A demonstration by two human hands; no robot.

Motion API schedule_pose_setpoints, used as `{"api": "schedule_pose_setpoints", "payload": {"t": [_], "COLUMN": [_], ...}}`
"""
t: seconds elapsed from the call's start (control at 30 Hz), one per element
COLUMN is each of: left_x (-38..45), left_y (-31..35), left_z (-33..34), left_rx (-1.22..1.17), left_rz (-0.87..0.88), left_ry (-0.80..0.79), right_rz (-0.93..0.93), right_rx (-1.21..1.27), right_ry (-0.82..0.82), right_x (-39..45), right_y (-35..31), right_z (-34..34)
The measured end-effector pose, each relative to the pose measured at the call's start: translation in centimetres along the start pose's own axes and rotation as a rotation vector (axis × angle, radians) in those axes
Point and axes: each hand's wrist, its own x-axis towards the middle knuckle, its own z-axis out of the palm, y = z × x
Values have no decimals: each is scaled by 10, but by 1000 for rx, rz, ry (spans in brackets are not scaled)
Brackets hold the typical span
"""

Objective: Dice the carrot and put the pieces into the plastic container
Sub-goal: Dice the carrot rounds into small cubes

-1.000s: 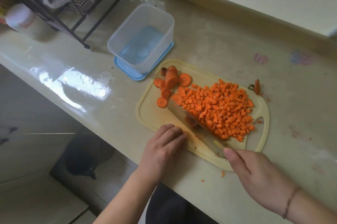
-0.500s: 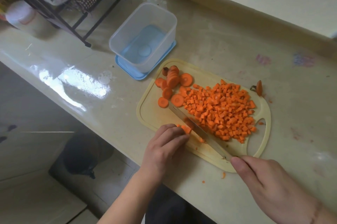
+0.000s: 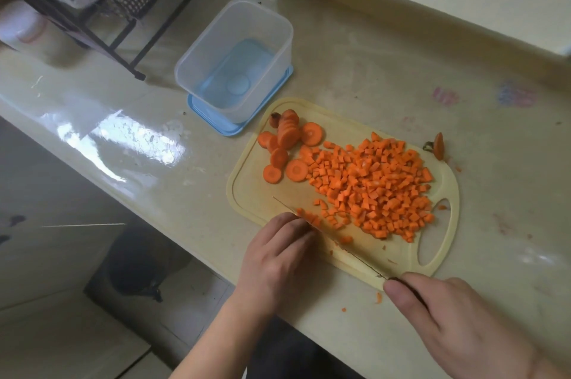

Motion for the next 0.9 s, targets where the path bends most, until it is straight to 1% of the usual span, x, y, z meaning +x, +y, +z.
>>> {"api": "schedule_pose_setpoints", "payload": {"t": [0.37, 0.57, 0.73, 0.9], "left_x": [1, 3, 6, 8], "left_y": [0, 1, 2, 2], "left_z": [0, -1, -1, -1], "left_rx": [18, -1, -13, -31], "left_rz": [-5, -25, -54, -83], "left_ry": [7, -18, 2, 28], "right_rz": [30, 56, 101, 81], "right_rx": [28, 47, -18, -43], "right_ry": [26, 23, 16, -3], "right_x": [0, 0, 1, 9], "right_y": [-1, -5, -4, -9], "right_z": [3, 6, 11, 18]}}
